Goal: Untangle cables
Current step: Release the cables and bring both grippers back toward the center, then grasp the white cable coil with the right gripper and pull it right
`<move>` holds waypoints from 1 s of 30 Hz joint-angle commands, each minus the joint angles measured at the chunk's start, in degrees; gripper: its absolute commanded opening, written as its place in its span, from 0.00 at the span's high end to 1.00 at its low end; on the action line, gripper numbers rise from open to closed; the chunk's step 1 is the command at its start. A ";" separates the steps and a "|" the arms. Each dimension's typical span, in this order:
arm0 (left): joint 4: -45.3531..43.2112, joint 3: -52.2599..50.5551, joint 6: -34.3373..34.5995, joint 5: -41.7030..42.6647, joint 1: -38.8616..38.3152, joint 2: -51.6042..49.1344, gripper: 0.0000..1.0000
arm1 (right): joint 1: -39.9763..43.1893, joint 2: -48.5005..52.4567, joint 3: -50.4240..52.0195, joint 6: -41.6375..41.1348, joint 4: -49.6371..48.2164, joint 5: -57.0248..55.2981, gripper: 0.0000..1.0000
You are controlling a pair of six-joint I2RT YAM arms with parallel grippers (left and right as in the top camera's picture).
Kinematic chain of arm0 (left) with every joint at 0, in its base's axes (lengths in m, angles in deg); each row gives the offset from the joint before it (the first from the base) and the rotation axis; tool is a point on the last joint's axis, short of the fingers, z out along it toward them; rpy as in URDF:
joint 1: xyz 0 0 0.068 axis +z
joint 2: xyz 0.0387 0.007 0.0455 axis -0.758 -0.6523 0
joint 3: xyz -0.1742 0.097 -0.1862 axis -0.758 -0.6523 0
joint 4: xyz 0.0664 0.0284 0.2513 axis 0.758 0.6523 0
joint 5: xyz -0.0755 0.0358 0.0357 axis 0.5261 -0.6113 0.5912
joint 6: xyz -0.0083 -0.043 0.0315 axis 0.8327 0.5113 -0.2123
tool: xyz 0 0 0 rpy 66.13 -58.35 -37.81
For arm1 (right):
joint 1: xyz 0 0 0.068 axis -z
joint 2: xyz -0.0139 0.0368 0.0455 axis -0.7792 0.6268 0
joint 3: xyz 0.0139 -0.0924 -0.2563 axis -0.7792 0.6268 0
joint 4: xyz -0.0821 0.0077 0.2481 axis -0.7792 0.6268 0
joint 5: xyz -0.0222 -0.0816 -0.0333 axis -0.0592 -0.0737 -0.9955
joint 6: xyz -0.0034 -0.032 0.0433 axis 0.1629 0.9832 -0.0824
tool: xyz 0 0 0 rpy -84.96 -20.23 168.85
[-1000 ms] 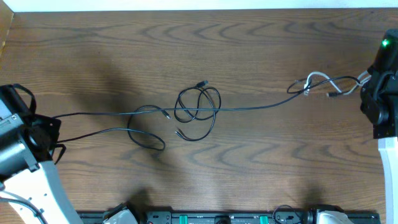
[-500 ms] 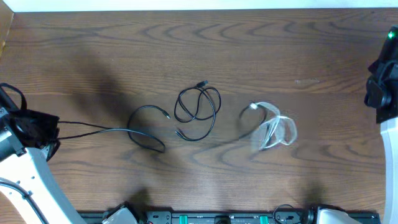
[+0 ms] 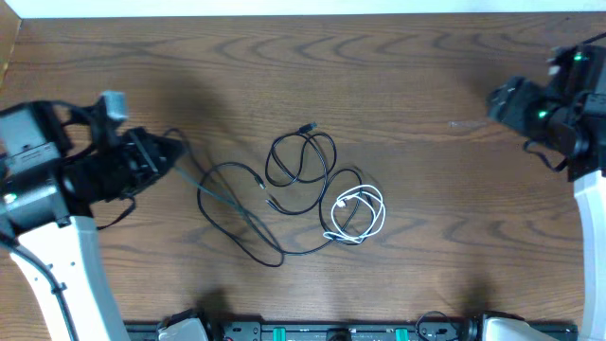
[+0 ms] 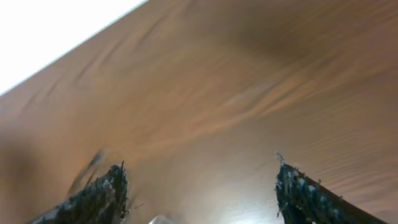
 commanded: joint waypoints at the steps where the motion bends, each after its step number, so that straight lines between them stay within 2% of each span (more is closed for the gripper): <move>1: 0.09 0.63 -4.94 0.46 -4.94 0.22 0.92 | -3.58 1.44 0.13 6.86 3.78 15.58 0.23; 4: 0.15 0.59 -2.54 -7.28 -8.59 0.17 0.92 | -8.44 2.69 1.36 10.25 7.28 15.41 0.22; 6: 0.13 0.42 0.57 -12.33 -10.69 0.15 0.92 | -12.41 3.54 3.39 12.31 7.08 15.28 0.17; 7: 0.13 0.33 1.36 -13.86 -11.50 0.13 0.92 | -14.23 4.04 4.42 12.57 6.49 14.86 0.06; 8: 0.13 0.24 1.99 -15.39 -12.22 0.07 0.92 | -15.96 4.57 5.53 12.50 5.68 14.10 0.01; 11: 0.48 -0.09 3.80 -18.82 -13.68 -0.39 0.92 | -21.07 6.67 9.62 12.48 0.42 12.00 0.01; 17: 2.86 -0.35 5.16 -18.88 -15.65 -2.21 0.92 | -27.34 11.72 15.96 12.48 -8.61 9.57 0.01; 22: 4.39 -0.39 2.03 -18.71 -18.88 -3.19 0.92 | -28.68 15.65 16.44 12.98 -9.20 4.17 0.01; 25: 4.24 -0.39 1.66 -18.75 -20.52 -3.34 0.92 | -28.87 16.50 16.44 18.64 -8.61 5.01 0.01; 26: 4.00 -0.39 1.68 -18.75 -20.81 -3.39 0.92 | -28.98 16.68 16.48 20.37 -8.11 5.35 0.02; 29: 3.50 -0.39 1.73 -18.78 -20.90 -3.96 0.92 | -29.73 16.90 16.57 23.47 -6.54 5.35 0.18; 30: 3.41 -0.39 1.75 -18.78 -20.90 -4.24 0.92 | -30.16 16.90 16.68 24.11 -6.54 5.35 0.17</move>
